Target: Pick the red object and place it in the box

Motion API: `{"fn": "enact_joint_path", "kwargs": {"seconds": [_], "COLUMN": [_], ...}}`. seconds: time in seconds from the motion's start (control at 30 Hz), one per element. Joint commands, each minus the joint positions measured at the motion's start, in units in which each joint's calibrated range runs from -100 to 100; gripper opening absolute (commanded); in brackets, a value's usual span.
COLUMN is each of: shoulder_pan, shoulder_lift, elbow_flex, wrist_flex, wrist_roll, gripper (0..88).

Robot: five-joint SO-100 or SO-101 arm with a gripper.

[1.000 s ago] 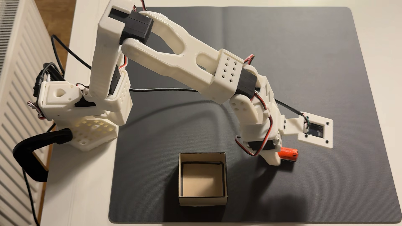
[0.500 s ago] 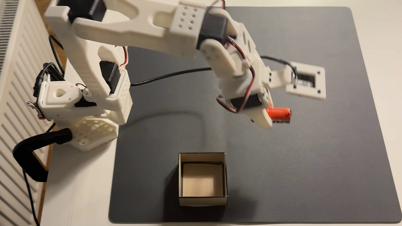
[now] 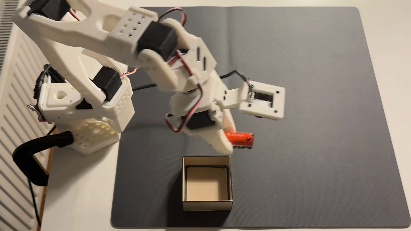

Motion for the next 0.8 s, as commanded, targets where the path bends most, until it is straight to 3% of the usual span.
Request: {"fn": "enact_joint_path", "kwargs": {"seconds": [0.0,0.4,0.6,0.77], "shoulder_pan": [2.7,3.7,3.3,3.2], "shoulder_lift": [-6.5,-15.8,-16.4,-16.4], "elbow_flex": [5.8,23.3,24.8,24.8], "wrist_flex": [-4.2,-13.2,-13.4,-13.4], "wrist_roll": [0.8,0.7,0.5,0.3], "gripper": [2.3,2.6,11.7,13.1]}}
